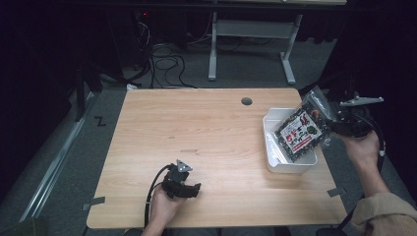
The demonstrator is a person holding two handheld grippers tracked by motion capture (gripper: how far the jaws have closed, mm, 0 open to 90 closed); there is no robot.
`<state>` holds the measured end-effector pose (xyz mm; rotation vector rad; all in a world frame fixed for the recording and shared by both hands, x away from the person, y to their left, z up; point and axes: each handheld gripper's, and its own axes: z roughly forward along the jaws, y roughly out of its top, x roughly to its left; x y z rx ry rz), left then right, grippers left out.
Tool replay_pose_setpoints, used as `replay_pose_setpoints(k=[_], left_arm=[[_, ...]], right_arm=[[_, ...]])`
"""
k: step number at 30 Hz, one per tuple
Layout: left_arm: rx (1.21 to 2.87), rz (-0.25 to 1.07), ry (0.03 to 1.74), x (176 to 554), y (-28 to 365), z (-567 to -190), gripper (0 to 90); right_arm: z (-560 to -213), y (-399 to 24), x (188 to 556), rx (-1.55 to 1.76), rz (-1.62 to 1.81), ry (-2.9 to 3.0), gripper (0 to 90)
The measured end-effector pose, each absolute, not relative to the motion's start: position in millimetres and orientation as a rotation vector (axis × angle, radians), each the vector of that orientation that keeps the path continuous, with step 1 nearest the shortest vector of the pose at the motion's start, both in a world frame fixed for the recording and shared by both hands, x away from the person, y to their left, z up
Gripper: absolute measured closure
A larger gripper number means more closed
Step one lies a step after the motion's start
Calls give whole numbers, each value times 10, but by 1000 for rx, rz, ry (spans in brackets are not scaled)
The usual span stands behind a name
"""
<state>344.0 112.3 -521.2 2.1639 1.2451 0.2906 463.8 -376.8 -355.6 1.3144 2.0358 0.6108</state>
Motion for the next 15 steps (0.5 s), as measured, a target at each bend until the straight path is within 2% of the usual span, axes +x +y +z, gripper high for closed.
replay_pose_setpoints(k=[5, 15], left_arm=[[2156, 288, 1250, 3441, 1124, -5215, 291], [2160, 290, 1247, 3440, 1125, -5213, 291]], right_arm=[[-3486, -3783, 4552, 1296, 673, 2007, 457], [-3373, -3719, 4418, 1219, 770, 1996, 430]])
